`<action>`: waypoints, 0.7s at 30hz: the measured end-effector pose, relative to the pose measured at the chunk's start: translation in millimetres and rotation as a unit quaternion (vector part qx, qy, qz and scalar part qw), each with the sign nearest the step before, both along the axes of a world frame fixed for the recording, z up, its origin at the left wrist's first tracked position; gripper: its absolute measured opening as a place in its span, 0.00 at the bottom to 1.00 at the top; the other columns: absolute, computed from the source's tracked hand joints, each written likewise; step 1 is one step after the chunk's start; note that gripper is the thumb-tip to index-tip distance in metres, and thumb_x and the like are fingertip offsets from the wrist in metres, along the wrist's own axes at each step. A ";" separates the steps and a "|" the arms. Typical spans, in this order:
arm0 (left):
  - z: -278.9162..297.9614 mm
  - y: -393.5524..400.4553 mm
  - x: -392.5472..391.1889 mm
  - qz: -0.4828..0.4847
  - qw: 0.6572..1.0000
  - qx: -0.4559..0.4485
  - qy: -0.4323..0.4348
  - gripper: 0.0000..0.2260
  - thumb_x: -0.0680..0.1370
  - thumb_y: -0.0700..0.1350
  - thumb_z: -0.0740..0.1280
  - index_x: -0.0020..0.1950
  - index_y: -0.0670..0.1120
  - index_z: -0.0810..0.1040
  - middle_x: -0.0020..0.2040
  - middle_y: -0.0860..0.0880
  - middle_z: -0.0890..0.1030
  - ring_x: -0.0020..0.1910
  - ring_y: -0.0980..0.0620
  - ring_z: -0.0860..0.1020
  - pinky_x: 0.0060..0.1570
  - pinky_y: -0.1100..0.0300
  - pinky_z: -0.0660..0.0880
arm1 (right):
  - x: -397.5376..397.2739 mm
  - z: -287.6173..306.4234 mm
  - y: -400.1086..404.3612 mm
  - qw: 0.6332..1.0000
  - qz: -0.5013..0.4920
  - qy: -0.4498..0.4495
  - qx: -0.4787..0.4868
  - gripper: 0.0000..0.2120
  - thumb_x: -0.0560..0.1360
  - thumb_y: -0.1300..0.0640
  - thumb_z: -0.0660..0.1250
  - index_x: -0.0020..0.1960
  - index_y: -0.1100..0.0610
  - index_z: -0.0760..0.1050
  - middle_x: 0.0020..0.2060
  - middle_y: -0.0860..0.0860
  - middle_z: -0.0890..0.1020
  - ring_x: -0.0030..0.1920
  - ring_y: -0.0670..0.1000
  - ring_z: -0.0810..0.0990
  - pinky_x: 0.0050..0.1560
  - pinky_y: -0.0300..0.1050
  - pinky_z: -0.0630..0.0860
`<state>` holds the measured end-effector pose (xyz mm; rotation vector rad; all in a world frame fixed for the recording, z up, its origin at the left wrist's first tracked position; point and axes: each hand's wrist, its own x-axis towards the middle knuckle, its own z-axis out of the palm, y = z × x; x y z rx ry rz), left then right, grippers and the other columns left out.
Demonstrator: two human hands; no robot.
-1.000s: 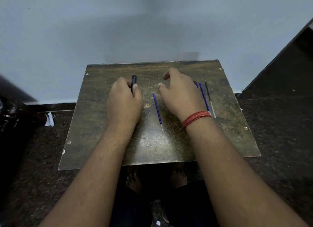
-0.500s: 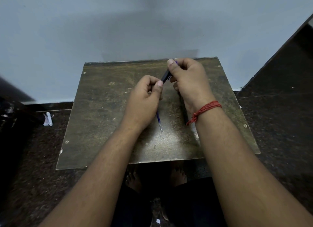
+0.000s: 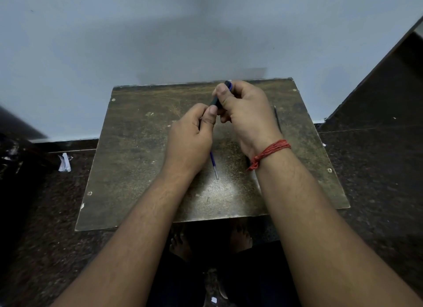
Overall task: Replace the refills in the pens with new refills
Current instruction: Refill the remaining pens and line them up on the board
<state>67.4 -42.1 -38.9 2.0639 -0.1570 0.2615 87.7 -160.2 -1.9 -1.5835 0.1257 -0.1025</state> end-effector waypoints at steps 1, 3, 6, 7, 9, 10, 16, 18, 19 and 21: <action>0.8 0.6 0.2 -0.001 1.000 -0.005 -0.003 0.14 0.84 0.54 0.59 0.51 0.49 0.81 0.40 0.43 0.82 0.40 0.46 0.79 0.41 0.47 0.72 | -0.7 0.3 2.0 1.000 -0.006 -0.002 0.008 0.09 0.81 0.59 0.65 0.43 0.57 0.78 0.33 0.48 0.79 0.31 0.43 0.76 0.33 0.38 0.73; 2.6 0.9 0.5 -0.002 1.000 -0.008 -0.011 0.14 0.84 0.54 0.59 0.50 0.50 0.81 0.40 0.43 0.82 0.40 0.45 0.79 0.40 0.46 0.73 | -2.1 0.6 6.7 0.999 -0.020 -0.003 0.031 0.09 0.81 0.60 0.64 0.43 0.58 0.78 0.33 0.48 0.77 0.32 0.43 0.75 0.33 0.36 0.72; 5.7 0.1 0.6 -0.003 1.000 -0.002 -0.018 0.12 0.84 0.52 0.61 0.42 0.54 0.76 0.33 0.45 0.78 0.35 0.47 0.75 0.34 0.50 0.70 | -2.9 2.4 10.3 0.996 -0.042 -0.006 0.074 0.09 0.81 0.61 0.63 0.43 0.59 0.77 0.33 0.48 0.76 0.33 0.43 0.73 0.32 0.35 0.72; 6.5 -0.1 0.8 -0.004 1.000 -0.002 -0.017 0.13 0.84 0.52 0.61 0.40 0.58 0.74 0.32 0.45 0.77 0.35 0.47 0.74 0.33 0.52 0.68 | -3.7 2.3 11.2 0.995 -0.048 -0.006 0.083 0.10 0.82 0.61 0.63 0.42 0.58 0.76 0.32 0.47 0.75 0.33 0.43 0.73 0.32 0.35 0.72; 7.4 0.8 1.7 -0.007 1.000 -0.004 -0.020 0.14 0.84 0.51 0.61 0.39 0.61 0.71 0.32 0.45 0.77 0.35 0.47 0.74 0.33 0.53 0.68 | -5.8 0.3 15.5 0.995 -0.048 -0.009 0.085 0.11 0.82 0.61 0.62 0.41 0.57 0.76 0.32 0.47 0.74 0.33 0.42 0.72 0.33 0.35 0.72; 7.4 1.7 1.8 -0.009 1.000 -0.006 -0.023 0.14 0.84 0.51 0.61 0.39 0.61 0.72 0.32 0.46 0.77 0.34 0.48 0.75 0.33 0.54 0.68 | -6.0 -1.5 18.0 0.995 -0.045 -0.010 0.083 0.12 0.82 0.61 0.62 0.41 0.57 0.76 0.33 0.47 0.74 0.33 0.43 0.72 0.33 0.35 0.72; -8.3 11.8 0.0 -0.002 1.000 0.004 0.013 0.14 0.84 0.51 0.61 0.43 0.46 0.77 0.28 0.54 0.69 0.28 0.57 0.67 0.27 0.64 0.61 | 16.0 8.4 -35.1 0.949 -0.192 -0.051 0.244 0.13 0.84 0.59 0.59 0.42 0.57 0.75 0.28 0.46 0.77 0.28 0.45 0.72 0.30 0.37 0.68; -8.2 12.1 0.6 0.019 1.000 -0.006 0.013 0.15 0.85 0.51 0.60 0.45 0.45 0.77 0.28 0.54 0.69 0.27 0.58 0.67 0.26 0.64 0.61 | 16.8 5.6 -52.3 0.968 -0.185 -0.046 0.162 0.13 0.83 0.58 0.60 0.42 0.55 0.76 0.30 0.47 0.78 0.30 0.46 0.73 0.31 0.38 0.70; -7.5 11.2 0.7 0.026 1.000 -0.009 0.010 0.15 0.85 0.51 0.59 0.45 0.44 0.77 0.29 0.53 0.69 0.27 0.58 0.67 0.26 0.64 0.61 | 16.5 -0.2 -52.6 0.981 -0.165 -0.031 0.095 0.12 0.82 0.57 0.62 0.41 0.54 0.77 0.31 0.48 0.79 0.31 0.46 0.74 0.31 0.39 0.71; -6.3 9.1 0.3 0.036 0.999 -0.002 0.000 0.14 0.85 0.50 0.59 0.46 0.44 0.77 0.28 0.54 0.69 0.27 0.58 0.67 0.26 0.65 0.61 | 17.2 -12.5 -44.3 0.990 -0.114 0.002 -0.078 0.09 0.80 0.52 0.65 0.41 0.53 0.78 0.34 0.48 0.81 0.33 0.46 0.76 0.35 0.43 0.73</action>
